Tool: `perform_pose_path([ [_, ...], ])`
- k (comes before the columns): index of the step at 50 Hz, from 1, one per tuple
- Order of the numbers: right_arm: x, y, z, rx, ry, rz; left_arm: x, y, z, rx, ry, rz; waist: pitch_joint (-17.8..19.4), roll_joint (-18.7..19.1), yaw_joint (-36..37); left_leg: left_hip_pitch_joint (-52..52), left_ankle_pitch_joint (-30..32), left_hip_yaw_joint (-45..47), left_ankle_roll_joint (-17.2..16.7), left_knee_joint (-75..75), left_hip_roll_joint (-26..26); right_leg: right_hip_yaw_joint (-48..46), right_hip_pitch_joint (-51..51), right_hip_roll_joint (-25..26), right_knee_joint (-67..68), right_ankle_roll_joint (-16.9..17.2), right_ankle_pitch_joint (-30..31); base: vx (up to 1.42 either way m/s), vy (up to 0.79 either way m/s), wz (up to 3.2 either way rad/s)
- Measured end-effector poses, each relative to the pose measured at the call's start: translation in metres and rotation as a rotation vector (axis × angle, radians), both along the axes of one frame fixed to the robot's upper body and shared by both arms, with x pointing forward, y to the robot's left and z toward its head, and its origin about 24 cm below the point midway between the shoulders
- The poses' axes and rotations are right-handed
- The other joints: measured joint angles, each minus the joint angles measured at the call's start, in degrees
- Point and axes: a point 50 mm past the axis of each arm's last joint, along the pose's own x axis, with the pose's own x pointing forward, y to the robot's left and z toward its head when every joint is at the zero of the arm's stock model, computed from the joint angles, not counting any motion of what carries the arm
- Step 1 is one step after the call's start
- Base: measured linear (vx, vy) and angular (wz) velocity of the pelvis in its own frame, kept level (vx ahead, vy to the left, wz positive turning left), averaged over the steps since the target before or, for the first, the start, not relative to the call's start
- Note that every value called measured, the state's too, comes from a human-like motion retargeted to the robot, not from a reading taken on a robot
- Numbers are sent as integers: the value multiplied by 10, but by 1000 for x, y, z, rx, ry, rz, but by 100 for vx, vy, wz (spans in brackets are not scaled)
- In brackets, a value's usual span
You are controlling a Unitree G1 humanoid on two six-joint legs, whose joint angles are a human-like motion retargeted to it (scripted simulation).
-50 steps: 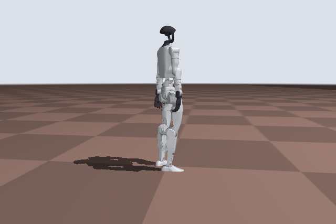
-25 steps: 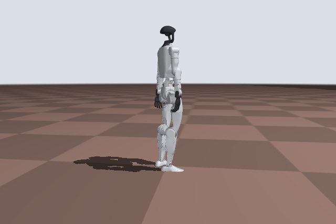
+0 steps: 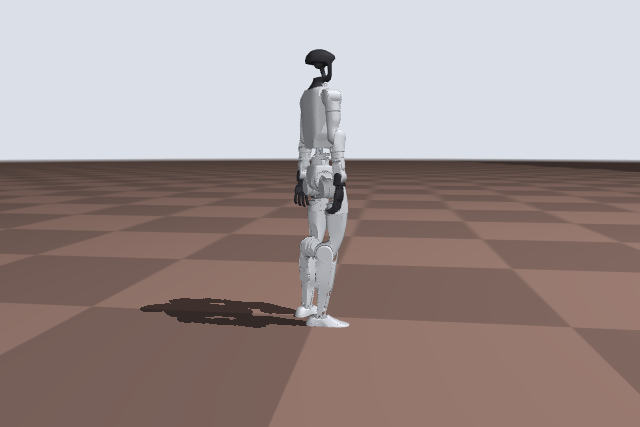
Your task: Upper body actions
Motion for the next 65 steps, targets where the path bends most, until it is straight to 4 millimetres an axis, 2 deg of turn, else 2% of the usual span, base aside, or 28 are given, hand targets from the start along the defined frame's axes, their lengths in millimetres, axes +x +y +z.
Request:
perform_pose_path([
  [65,0,-1,0,2,-1,16,0,-1,0,-7,5,-22,-3,3,3,1,0,5,0,1,1,5,0,2,0,-2,1,0,0,0],
])
